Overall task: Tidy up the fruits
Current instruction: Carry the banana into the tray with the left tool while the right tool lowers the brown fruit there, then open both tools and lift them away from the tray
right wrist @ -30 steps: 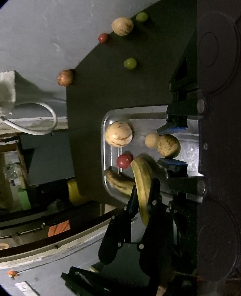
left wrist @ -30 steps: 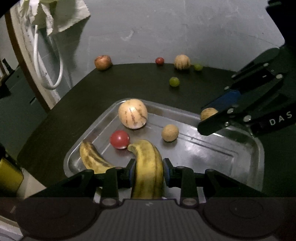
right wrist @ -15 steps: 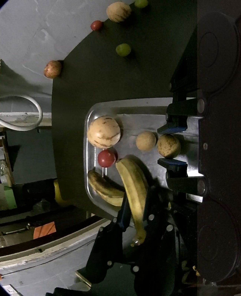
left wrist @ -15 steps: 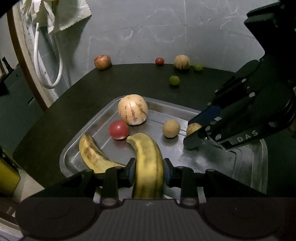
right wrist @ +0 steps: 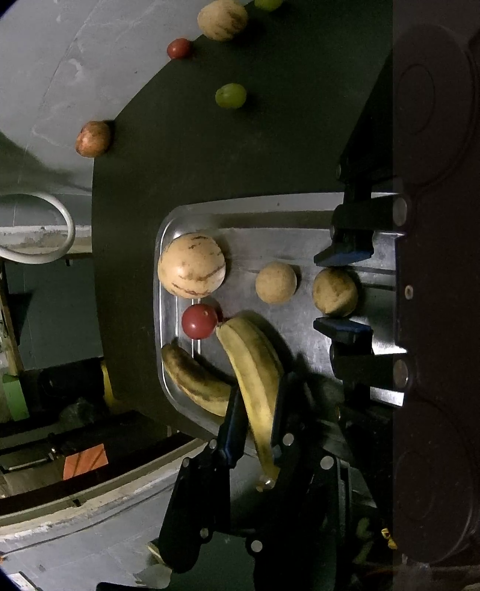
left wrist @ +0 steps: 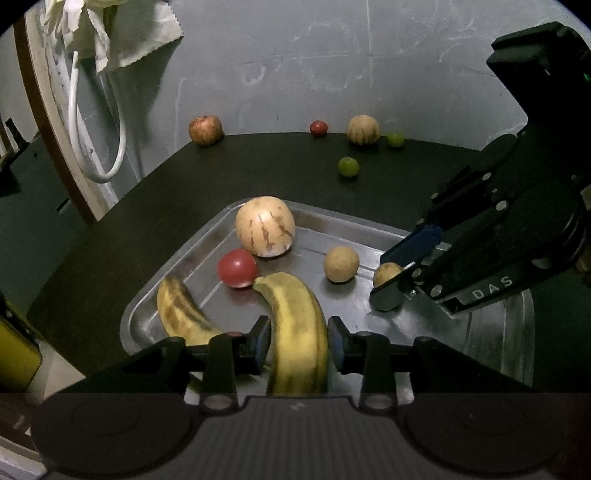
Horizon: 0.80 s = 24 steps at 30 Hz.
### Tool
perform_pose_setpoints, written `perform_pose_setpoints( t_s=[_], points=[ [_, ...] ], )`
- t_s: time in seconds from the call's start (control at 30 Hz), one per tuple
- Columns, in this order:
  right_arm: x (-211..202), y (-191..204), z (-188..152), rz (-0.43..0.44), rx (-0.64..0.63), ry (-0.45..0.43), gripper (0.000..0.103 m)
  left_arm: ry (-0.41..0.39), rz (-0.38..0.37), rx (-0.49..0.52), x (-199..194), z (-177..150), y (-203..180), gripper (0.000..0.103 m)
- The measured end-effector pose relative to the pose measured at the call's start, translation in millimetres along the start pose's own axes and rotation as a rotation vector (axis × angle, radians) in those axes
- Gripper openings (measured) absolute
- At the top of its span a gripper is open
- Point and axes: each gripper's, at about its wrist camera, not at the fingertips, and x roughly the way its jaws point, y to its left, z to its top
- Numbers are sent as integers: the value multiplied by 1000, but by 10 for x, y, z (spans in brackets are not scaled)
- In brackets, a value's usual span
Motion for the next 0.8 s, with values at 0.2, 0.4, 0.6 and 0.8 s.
perform_pose_setpoints(
  t_s=[0.2,0.4,0.6,0.8],
  points=[
    [-103,-76,52,9,45,-25,40,-13,19,6,-57,39,7,51],
    [-364,-192,164,16,113,-85,59,-32,47,-51,-176,159,61,68],
    [-786,-330,200,14,177,-170,88,-75,56,-254,-366,333,150,91],
    [-1229,-507,81,2,236,-238,98,-128,45,-393,-568,438,74,98]
  ],
)
